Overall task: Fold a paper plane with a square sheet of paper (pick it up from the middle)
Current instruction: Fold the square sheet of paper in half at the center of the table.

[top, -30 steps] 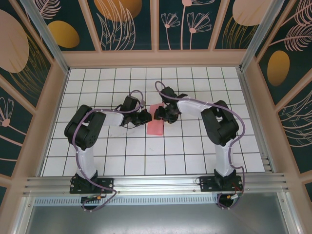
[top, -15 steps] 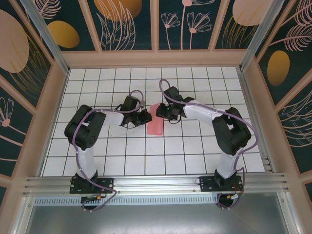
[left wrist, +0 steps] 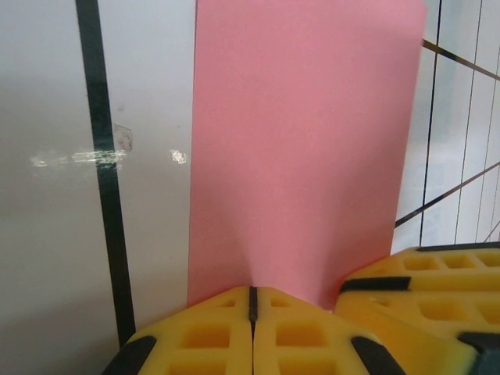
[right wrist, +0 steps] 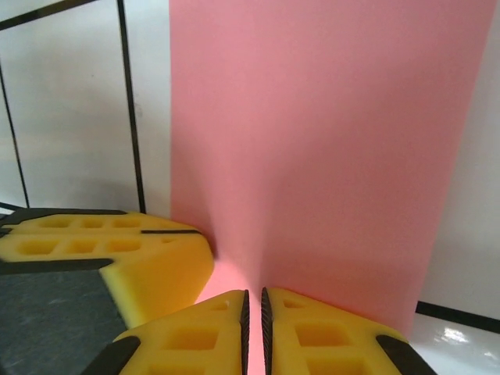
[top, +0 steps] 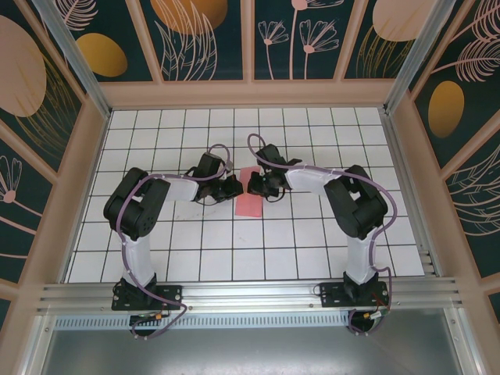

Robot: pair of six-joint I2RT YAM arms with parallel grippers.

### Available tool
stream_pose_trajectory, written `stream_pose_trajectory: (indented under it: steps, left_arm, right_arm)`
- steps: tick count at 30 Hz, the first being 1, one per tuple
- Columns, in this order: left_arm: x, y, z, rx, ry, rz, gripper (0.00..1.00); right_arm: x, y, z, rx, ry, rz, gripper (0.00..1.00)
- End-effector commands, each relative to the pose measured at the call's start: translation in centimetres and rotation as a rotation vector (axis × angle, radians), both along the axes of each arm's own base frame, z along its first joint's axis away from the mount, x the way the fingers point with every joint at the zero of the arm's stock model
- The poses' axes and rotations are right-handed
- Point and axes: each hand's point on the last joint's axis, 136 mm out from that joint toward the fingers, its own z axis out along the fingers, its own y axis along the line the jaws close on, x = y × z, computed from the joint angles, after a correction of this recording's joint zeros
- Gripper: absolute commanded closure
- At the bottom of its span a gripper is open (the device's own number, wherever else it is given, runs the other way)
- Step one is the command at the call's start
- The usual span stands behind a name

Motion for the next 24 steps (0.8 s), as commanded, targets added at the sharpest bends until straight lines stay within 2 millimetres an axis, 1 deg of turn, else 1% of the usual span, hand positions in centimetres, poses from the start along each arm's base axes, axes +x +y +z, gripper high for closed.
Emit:
stream_pose_trajectory:
  steps: [1,3,8,10,14,15,17,19,21,24]
  left_arm:
    - [-3.5,3.4,-7.0,0.208,0.172,0.025,0.91]
    - [-3.2,3.1,-6.5,0.193,0.162,0.018,0.91]
    - [-2.3,2.0,-4.7,0.139,0.123,0.002,0.90]
    - [-2.2,1.9,-4.5,0.132,0.118,0.001,0.90]
    - [-2.4,2.0,-5.0,0.145,0.133,0.001,0.90]
    - [-2.4,2.1,-5.1,0.148,0.136,0.003,0.90]
    - [-2.4,2.1,-5.1,0.148,0.133,0.002,0.90]
    - [-2.4,2.1,-5.0,0.147,0.133,0.003,0.90]
    - [-2.4,2.1,-4.8,0.144,0.130,0.001,0.90]
    - [-2.3,2.0,-4.6,0.142,0.127,0.002,0.90]
  right_arm:
    - [0.9,0.2,0.3,0.021,-0.012,-0.010,0.84]
    - [0.9,-0.1,0.2,0.018,-0.007,-0.015,0.84]
    - [0.8,-0.7,-0.3,0.011,0.002,-0.024,0.84]
    - [0.9,-0.7,0.0,0.017,-0.001,-0.023,0.83]
    - [1.4,-0.7,2.1,0.032,-0.051,-0.027,0.78]
    - [1.5,-1.0,2.7,0.028,-0.071,-0.032,0.75]
    - [1.7,-1.8,3.2,-0.006,-0.097,-0.051,0.69]
    - [1.8,-2.9,2.7,-0.063,-0.099,-0.073,0.62]
    - [1.6,-3.7,1.8,-0.111,-0.084,-0.084,0.56]
    - [1.1,-3.5,0.6,-0.118,-0.050,-0.069,0.53]
